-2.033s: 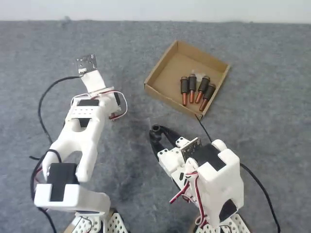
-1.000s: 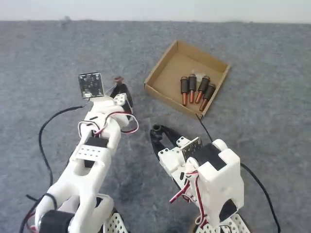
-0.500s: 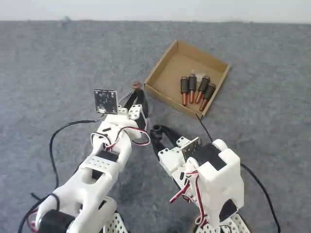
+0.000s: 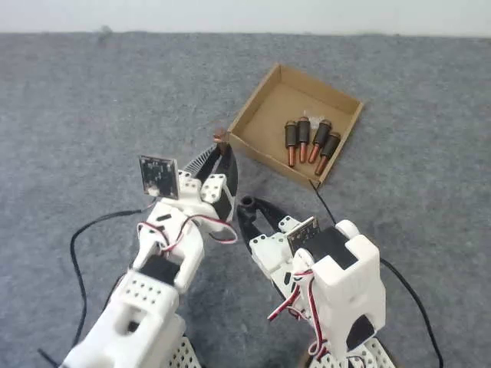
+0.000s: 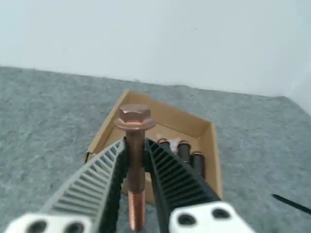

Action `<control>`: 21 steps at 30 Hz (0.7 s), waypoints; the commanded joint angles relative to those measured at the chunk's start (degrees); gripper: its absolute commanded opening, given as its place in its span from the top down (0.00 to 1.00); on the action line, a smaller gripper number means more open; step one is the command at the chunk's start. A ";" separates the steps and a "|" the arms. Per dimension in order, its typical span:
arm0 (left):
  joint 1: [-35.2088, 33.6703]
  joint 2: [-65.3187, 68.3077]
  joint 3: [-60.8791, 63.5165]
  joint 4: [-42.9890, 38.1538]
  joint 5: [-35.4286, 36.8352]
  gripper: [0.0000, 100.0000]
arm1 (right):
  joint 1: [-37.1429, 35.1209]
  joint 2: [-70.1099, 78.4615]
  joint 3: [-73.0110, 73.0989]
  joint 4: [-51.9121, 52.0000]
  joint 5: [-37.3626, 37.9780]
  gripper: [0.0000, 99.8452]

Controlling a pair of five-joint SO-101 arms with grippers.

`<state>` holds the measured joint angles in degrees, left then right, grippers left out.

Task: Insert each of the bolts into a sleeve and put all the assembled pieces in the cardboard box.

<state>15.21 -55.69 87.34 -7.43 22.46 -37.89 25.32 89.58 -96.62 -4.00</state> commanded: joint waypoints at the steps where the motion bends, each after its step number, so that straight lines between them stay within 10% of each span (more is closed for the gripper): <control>1: 0.88 -13.19 1.36 5.71 3.52 0.99 | 0.75 -0.13 -1.41 -1.36 -0.18 0.99; 21: 5.54 -27.60 7.78 16.70 2.11 0.99 | -1.54 -0.75 1.05 -1.80 -0.18 0.99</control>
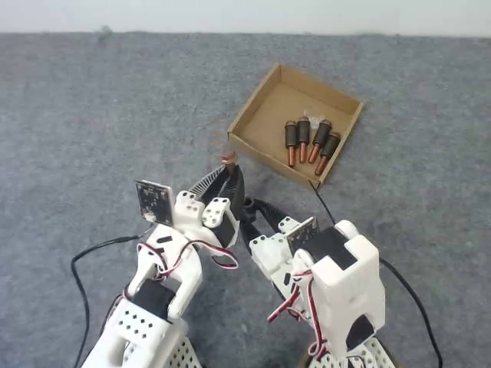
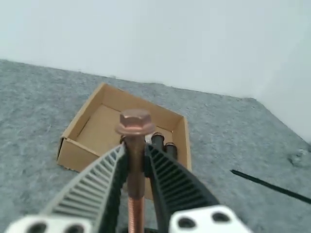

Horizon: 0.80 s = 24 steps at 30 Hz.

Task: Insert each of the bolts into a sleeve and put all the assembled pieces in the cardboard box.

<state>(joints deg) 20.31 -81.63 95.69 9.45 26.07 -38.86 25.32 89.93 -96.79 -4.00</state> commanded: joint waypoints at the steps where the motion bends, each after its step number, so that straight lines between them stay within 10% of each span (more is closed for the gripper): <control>1: 0.44 -1.67 -0.57 -0.18 -1.58 0.99 | -0.57 -0.75 0.70 -1.63 -0.18 0.99; 24: 0.44 -1.49 1.10 -7.74 -4.13 0.99 | -0.57 -0.75 0.53 -1.63 -0.09 0.99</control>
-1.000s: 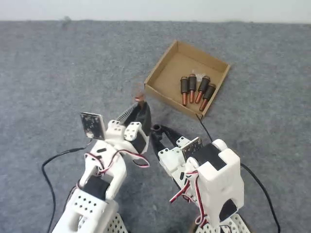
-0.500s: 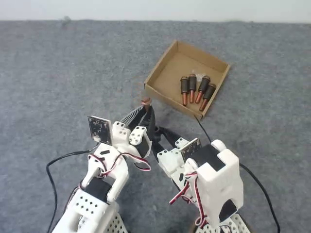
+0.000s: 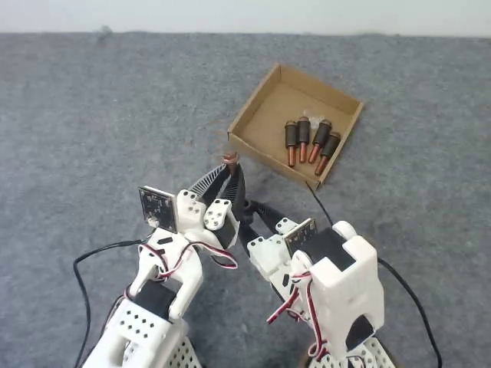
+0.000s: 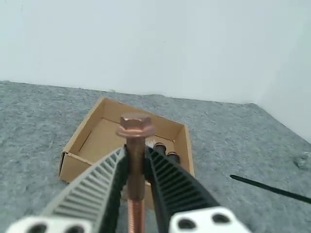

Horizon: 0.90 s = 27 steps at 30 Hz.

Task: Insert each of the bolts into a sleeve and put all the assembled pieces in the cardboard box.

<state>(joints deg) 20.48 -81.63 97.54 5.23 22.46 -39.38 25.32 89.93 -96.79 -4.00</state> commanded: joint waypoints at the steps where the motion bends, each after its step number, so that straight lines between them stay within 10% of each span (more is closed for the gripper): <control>1: 0.18 -1.41 -0.75 -3.96 -0.53 0.99 | -0.04 -0.75 0.44 -1.63 -0.09 0.99; 17: -2.90 38.68 -9.63 -28.13 -0.53 0.99 | 0.04 -0.75 0.09 -1.45 -0.09 0.99; 27: -2.73 36.13 -9.01 -29.10 -0.26 0.99 | 0.04 -0.75 0.09 -1.45 -0.09 0.99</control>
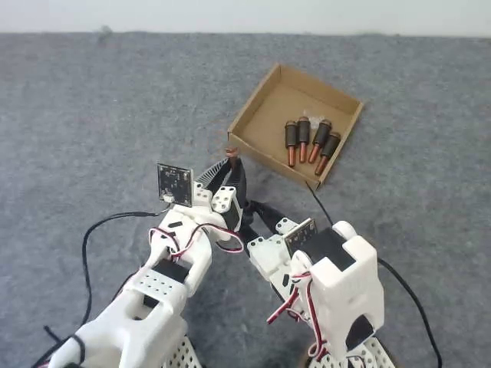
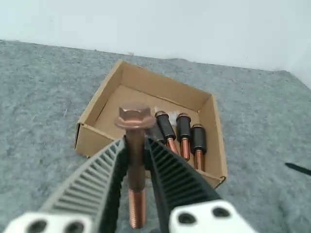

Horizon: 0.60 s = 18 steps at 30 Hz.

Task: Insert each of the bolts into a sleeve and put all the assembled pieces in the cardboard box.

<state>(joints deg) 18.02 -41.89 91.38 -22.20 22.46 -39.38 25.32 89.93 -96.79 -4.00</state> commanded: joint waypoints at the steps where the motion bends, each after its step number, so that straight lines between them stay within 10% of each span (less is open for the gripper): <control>1: -0.09 -4.13 -2.42 -1.67 -0.26 0.99 | 0.04 -0.75 0.09 -1.45 -0.09 0.99; 18: 2.46 -14.51 -0.75 12.31 -0.26 0.99 | 0.13 -0.66 -0.79 -1.10 -0.26 0.99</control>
<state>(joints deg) 19.87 -51.74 91.38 -12.97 22.46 -39.38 25.32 89.93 -96.79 -4.00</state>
